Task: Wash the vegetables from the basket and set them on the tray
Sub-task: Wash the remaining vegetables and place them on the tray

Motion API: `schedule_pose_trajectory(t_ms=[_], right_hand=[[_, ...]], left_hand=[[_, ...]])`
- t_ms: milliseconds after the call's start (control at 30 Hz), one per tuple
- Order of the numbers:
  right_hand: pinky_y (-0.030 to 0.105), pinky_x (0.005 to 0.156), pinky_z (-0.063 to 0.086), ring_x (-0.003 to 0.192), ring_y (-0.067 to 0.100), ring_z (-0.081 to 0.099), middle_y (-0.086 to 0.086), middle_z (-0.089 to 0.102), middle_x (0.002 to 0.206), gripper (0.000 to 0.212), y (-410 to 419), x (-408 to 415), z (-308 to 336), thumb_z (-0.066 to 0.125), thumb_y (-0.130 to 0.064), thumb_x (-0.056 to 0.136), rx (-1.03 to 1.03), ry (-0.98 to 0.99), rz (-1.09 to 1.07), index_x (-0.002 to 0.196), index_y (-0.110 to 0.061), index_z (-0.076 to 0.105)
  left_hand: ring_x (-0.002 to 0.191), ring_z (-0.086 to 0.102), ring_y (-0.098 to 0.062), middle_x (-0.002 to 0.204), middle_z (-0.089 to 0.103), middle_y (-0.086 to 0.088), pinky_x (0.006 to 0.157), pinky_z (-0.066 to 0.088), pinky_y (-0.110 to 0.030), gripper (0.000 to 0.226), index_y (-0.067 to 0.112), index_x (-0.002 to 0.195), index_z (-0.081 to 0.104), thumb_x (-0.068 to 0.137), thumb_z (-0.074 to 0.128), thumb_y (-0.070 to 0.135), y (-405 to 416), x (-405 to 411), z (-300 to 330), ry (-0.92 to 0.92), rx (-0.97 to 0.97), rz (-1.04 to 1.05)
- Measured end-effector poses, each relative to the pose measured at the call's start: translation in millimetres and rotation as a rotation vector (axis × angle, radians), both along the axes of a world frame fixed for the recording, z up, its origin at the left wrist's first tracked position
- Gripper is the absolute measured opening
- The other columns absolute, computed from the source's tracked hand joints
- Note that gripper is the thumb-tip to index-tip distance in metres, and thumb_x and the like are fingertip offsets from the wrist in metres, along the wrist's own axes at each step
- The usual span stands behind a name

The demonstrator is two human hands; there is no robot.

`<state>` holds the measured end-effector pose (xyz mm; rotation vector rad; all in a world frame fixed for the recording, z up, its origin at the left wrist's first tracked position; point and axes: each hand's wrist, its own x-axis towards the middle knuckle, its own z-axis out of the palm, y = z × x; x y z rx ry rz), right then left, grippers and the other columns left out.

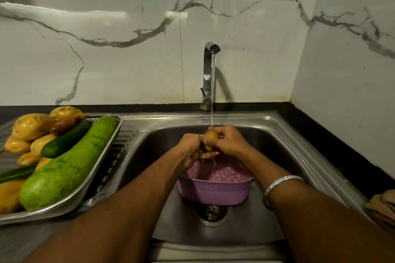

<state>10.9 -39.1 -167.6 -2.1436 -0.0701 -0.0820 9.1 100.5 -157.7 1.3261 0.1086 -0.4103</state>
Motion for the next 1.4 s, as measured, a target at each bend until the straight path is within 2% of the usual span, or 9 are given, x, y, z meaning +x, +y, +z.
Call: schedule_pose_trajectory(t_ms=[67, 233, 400, 600, 767, 867, 1033, 1267, 1400], right_hand=[[0.036, 0.101, 0.054, 0.116, 0.019, 0.065, 0.007, 0.067, 0.131, 0.057, 1.6, 0.8, -1.4, 0.076, -0.025, 0.09, -0.035, -0.059, -0.028, 0.142, -0.014, 0.058], [0.028, 0.058, 0.059, 0.066, 0.015, 0.072, 0.021, 0.068, 0.114, 0.039, 0.3, 9.8, -7.7, 0.058, -0.018, 0.103, 0.147, 0.107, -0.018, 0.14, -0.008, 0.053], [0.047, 0.088, 0.059, 0.103, 0.03, 0.067, 0.017, 0.065, 0.124, 0.038, 7.1, 9.2, -6.1, 0.048, -0.028, 0.106, -0.023, -0.022, -0.091, 0.143, -0.018, 0.051], [0.03, 0.064, 0.039, 0.077, 0.014, 0.058, 0.0, 0.062, 0.088, 0.033, 10.6, 0.3, 4.4, 0.031, -0.042, 0.109, -0.224, -0.281, -0.296, 0.1, -0.023, 0.057], [0.039, 0.077, 0.053, 0.086, 0.02, 0.063, 0.001, 0.067, 0.096, 0.041, 13.8, 1.9, 3.6, 0.035, -0.058, 0.102, -0.215, -0.17, -0.219, 0.103, -0.025, 0.06], [0.044, 0.087, 0.053, 0.095, 0.023, 0.062, 0.006, 0.065, 0.107, 0.038, 23.3, -1.9, 4.1, 0.03, -0.05, 0.105, -0.172, -0.119, -0.184, 0.112, -0.023, 0.056], [0.033, 0.072, 0.039, 0.086, 0.022, 0.057, 0.002, 0.057, 0.095, 0.023, 27.1, -12.7, 0.7, 0.029, -0.039, 0.109, -0.351, -0.205, -0.17, 0.106, -0.021, 0.041], [0.041, 0.084, 0.05, 0.095, 0.032, 0.062, 0.017, 0.068, 0.104, 0.042, 42.6, 4.0, 13.9, 0.031, -0.035, 0.106, 0.051, -0.138, -0.368, 0.1, -0.009, 0.064], [0.022, 0.04, 0.03, 0.038, 0.015, 0.036, 0.002, 0.043, 0.048, 0.055, 40.5, 0.8, 26.0, 0.034, -0.043, 0.104, 0.532, 0.286, -0.311, 0.057, -0.019, 0.045]], left_hand=[[0.083, 0.069, -0.032, 0.098, 0.066, -0.023, 0.067, 0.064, -0.039, 0.025, -0.007, 0.104, 0.061, 0.103, 0.037, -0.002, 0.7, -0.3, 0.8, -0.001, -0.004, -0.01], [0.075, 0.074, -0.027, 0.103, 0.072, -0.023, 0.064, 0.063, -0.037, 0.033, -0.005, 0.116, 0.066, 0.099, 0.038, -0.006, 3.8, 5.8, -1.6, -0.031, 0.01, 0.004], [0.077, 0.071, -0.021, 0.106, 0.072, -0.019, 0.064, 0.062, -0.028, 0.028, 0.001, 0.116, 0.068, 0.099, 0.048, -0.008, -1.1, 7.0, -0.3, -0.121, -0.011, 0.058], [0.085, 0.072, -0.022, 0.103, 0.074, -0.017, 0.07, 0.062, -0.028, 0.019, 0.001, 0.111, 0.071, 0.1, 0.056, 0.003, -14.8, 2.3, 4.6, -0.168, -0.085, 0.101], [0.071, 0.064, -0.021, 0.079, 0.063, -0.01, 0.061, 0.058, -0.029, 0.032, -0.002, 0.103, 0.07, 0.103, 0.042, 0.015, -10.6, -1.5, 2.3, -0.178, 0.023, 0.051], [0.075, 0.062, -0.02, 0.09, 0.065, -0.012, 0.055, 0.053, -0.029, 0.044, 0.006, 0.115, 0.059, 0.108, 0.032, 0.039, -16.0, -2.8, -1.2, -0.134, 0.162, 0.05], [0.084, 0.063, -0.021, 0.092, 0.067, -0.011, 0.074, 0.053, -0.032, 0.061, 0.009, 0.099, 0.061, 0.106, 0.024, 0.057, -17.2, -2.0, -5.0, -0.071, 0.359, 0.007], [0.084, 0.058, -0.014, 0.088, 0.063, 0.005, 0.081, 0.045, -0.033, 0.049, 0.023, 0.101, 0.065, 0.109, 0.021, 0.046, -2.4, 9.7, -7.5, -0.853, 0.906, 0.181], [0.07, 0.058, -0.013, 0.071, 0.058, 0.006, 0.074, 0.049, -0.035, 0.046, 0.025, 0.095, 0.057, 0.108, 0.018, 0.046, 6.0, 7.4, -5.6, -1.105, 1.094, 0.223]])
